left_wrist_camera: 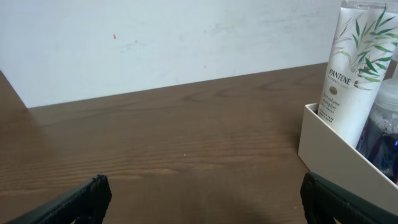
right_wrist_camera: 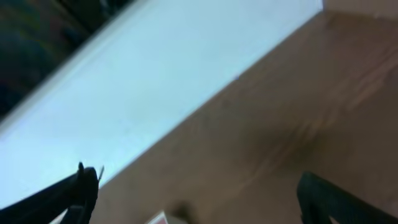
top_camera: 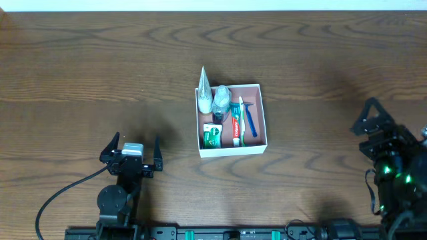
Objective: Pack container
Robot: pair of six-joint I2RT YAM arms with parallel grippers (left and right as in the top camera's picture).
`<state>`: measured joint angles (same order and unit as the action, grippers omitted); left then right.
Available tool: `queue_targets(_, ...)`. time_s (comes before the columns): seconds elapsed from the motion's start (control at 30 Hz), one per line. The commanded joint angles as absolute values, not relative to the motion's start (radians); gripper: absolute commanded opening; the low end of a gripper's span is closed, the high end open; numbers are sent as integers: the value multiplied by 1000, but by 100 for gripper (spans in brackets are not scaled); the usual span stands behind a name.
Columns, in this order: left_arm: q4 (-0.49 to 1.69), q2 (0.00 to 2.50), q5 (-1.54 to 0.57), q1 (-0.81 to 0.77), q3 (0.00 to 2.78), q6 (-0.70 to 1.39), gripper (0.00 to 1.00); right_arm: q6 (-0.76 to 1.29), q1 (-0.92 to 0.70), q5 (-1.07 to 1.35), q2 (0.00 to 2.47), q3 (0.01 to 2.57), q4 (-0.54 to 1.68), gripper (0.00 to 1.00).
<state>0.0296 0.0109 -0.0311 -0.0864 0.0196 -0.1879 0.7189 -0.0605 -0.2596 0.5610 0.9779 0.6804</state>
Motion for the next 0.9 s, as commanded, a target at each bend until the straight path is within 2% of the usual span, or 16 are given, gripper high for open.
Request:
queue_targets(0.0, 70, 5, -23, -88, 4, -202, 98, 614, -70, -294, 490, 821, 543, 99)
queue_targets(0.2, 70, 5, -23, -88, 4, -202, 98, 199, -70, -93, 347, 514, 118, 99)
queue_targets(0.33, 70, 5, -23, -88, 4, -202, 98, -45, -54, 52, 268, 368, -14, 99)
queue_targets(0.87, 70, 5, -23, -88, 4, -202, 98, -65, -29, 27, 18, 36, -80, 99)
